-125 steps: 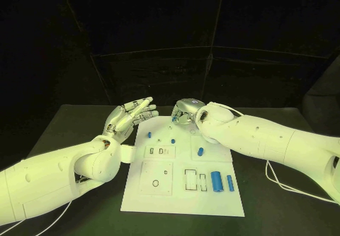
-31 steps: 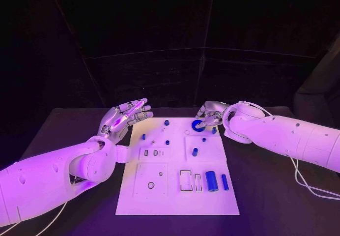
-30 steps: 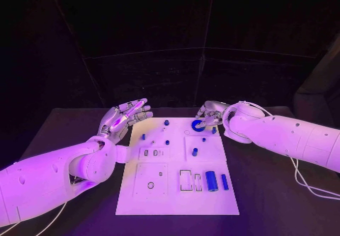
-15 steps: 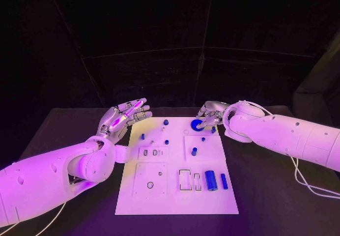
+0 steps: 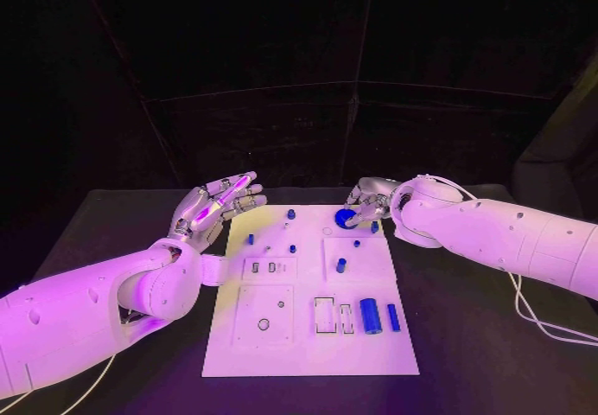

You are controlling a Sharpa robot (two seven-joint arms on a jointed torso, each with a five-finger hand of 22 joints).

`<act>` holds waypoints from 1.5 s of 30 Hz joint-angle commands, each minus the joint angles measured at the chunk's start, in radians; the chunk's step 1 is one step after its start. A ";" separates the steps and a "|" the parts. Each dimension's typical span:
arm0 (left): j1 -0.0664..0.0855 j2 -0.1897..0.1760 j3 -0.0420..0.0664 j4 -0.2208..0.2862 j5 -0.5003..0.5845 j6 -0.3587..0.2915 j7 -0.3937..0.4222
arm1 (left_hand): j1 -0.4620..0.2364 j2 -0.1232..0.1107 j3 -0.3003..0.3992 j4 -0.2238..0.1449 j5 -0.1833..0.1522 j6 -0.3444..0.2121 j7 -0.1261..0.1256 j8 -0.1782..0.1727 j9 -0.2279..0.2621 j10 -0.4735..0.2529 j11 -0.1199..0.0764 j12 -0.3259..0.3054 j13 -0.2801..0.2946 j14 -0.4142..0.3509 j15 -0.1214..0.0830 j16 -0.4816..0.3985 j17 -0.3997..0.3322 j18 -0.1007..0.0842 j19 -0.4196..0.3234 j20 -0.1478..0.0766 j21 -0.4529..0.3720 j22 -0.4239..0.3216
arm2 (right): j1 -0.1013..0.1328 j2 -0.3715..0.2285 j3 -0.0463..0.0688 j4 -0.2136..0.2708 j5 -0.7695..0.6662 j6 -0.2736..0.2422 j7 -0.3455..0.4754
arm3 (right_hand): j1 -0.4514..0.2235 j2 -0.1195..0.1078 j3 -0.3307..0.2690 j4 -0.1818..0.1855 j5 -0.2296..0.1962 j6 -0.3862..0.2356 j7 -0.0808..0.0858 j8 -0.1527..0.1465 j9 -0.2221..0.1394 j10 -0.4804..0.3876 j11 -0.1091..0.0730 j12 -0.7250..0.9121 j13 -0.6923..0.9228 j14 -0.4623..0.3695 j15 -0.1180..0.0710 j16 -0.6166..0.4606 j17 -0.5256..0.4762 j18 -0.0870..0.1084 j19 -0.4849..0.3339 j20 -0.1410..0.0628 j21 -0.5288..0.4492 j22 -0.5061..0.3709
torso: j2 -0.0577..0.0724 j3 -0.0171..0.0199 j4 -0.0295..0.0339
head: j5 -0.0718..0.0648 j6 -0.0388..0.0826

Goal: Assemble the parts on the task board

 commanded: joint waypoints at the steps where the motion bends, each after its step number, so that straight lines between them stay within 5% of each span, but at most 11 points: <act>1: 0.001 0.001 0.000 0.000 -0.004 0.016 0.005 | 0.005 0.003 0.001 -0.005 0.005 -0.001 0.097 -0.003 0.001 0.009 0.001 -0.005 0.000 0.008 0.002 -0.003 -0.001 0.007 0.002 0.000 0.002 -0.002 | -0.001 0.003 -0.002 -0.004 -0.008 0.020 -0.006 | 0.022 0.010 0.015 -0.009 0.007 0.017 -0.001 0.010 0.003 0.003 -0.002 0.014 0.010 0.071 0.005 0.005 0.075 -0.012 0.008 0.001 0.007 0.003 | 0.000 0.0003 0.0000 | 0.001 -0.001; 7: 0.001 0.001 0.000 -0.002 -0.004 0.018 0.005 | 0.004 0.003 0.001 -0.005 0.005 -0.002 0.098 -0.004 0.000 0.009 0.001 -0.006 0.000 0.007 0.003 -0.004 -0.001 0.007 0.001 0.000 0.002 -0.002 | -0.002 0.006 -0.002 -0.003 -0.028 -0.003 0.003 | 0.095 0.037 0.081 -0.058 -0.032 0.041 0.001 0.021 0.002 0.011 -0.003 0.040 0.044 0.072 0.003 0.009 0.083 -0.014 0.010 -0.002 0.015 0.015 | 0.000 0.0009 -0.0002 | 0.001 -0.003; 13: 0.001 0.002 0.000 -0.003 -0.004 0.019 0.004 | 0.004 0.003 0.001 -0.005 0.005 -0.002 0.098 -0.004 0.000 0.009 0.001 -0.006 -0.001 0.007 0.003 -0.004 -0.001 0.007 0.001 0.000 0.002 -0.002 | -0.002 0.010 -0.002 -0.007 -0.039 -0.024 0.006 | 0.091 0.047 0.120 -0.065 -0.034 0.062 0.001 0.028 0.001 0.021 -0.003 0.060 0.066 0.073 0.004 0.012 0.088 -0.015 0.011 0.000 0.020 0.023 | 0.001 0.0006 -0.0003 | -0.001 -0.004; 22: 0.001 0.003 0.000 -0.005 -0.004 0.020 0.003 | 0.004 0.003 0.001 -0.005 0.005 -0.002 0.098 -0.004 0.000 0.009 0.001 -0.006 -0.001 0.007 0.003 -0.004 -0.001 0.007 0.001 0.000 0.002 -0.002 | -0.002 0.021 -0.002 -0.015 -0.067 -0.010 0.002 | 0.073 0.032 0.142 -0.069 -0.031 0.063 0.001 0.023 -0.003 0.017 -0.003 0.057 0.067 0.074 0.004 0.014 0.092 -0.016 0.011 0.000 0.024 0.028 | 0.000 0.0002 0.0010 | -0.003 -0.004; 34: 0.001 0.002 0.000 -0.004 -0.004 0.022 -0.001 | 0.003 0.004 0.001 -0.004 0.005 -0.003 0.098 -0.004 0.000 0.009 0.002 -0.006 -0.001 0.007 0.003 -0.005 -0.002 0.007 0.000 0.000 0.001 -0.003 | -0.003 0.028 -0.002 -0.028 -0.082 0.076 -0.019 | 0.026 -0.009 0.145 -0.057 -0.050 0.043 0.001 0.010 -0.005 0.003 -0.001 0.033 0.049 0.073 0.007 0.014 0.093 -0.016 0.009 0.003 0.026 0.031 | 0.000 0.0003 -0.0004 | -0.003 -0.006; 45: 0.001 0.001 0.000 -0.002 -0.004 0.025 -0.005 | 0.003 0.005 0.002 -0.004 0.005 -0.003 0.098 -0.004 0.000 0.009 0.002 -0.007 -0.001 0.007 0.003 -0.005 -0.002 0.007 0.000 0.000 0.001 -0.003 | -0.005 0.032 -0.002 -0.038 -0.083 0.122 -0.041 | 0.014 -0.012 0.147 -0.049 -0.047 0.048 -0.001 0.013 -0.003 0.006 -0.002 0.035 0.053 0.073 0.006 0.014 0.093 -0.016 0.008 0.003 0.026 0.032 | 0.001 0.0002 0.0004 | -0.005 -0.008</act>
